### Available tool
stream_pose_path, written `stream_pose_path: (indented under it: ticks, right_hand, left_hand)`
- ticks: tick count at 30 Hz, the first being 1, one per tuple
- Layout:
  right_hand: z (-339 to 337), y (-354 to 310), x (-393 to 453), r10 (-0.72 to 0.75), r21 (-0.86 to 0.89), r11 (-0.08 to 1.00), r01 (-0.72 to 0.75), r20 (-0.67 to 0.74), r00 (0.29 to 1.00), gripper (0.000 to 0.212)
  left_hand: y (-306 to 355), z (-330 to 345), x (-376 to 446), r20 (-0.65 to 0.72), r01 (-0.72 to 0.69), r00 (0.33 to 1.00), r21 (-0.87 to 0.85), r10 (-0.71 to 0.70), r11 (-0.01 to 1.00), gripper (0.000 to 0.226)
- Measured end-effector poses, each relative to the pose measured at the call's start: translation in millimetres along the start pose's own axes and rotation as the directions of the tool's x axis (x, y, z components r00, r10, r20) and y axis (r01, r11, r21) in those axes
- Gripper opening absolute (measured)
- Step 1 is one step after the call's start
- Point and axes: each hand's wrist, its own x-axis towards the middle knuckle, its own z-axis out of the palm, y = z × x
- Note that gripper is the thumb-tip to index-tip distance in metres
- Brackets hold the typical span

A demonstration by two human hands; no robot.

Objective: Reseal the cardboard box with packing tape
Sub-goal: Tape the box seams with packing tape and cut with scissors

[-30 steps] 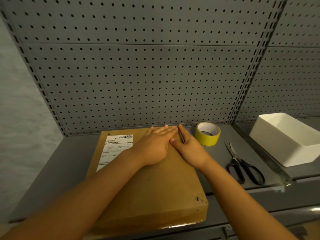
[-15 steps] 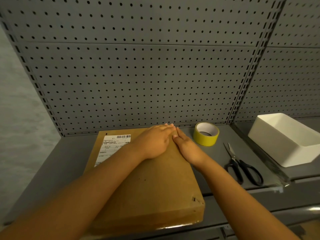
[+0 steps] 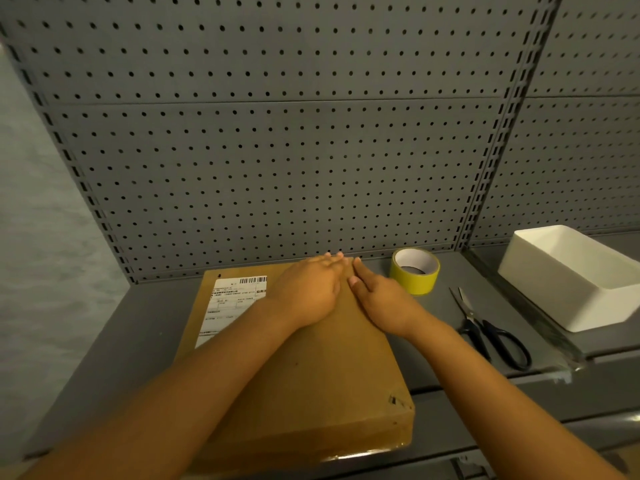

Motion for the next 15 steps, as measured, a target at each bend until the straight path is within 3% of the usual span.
stream_pose_path:
  ticks: [6,9,15]
  right_hand:
    - [0,-4,-2,0.036,0.087,0.996,-0.033,-0.035,0.999,0.052]
    - [-3,-2,-9,0.048,0.238,0.971,-0.033,-0.06,0.997,0.054]
    - [-9,-6,-28,0.066,0.356,0.927,-0.12,0.161,0.985,0.073]
  left_hand:
    - [-12,-8,-3,0.11,0.019,0.994,-0.127,-0.005,0.992,0.05]
    - [-26,-11,-12,0.139,0.147,0.982,-0.158,-0.125,0.976,0.06]
    - [-53,-19,-27,0.11,0.305,0.95,-0.141,-0.291,0.942,0.067]
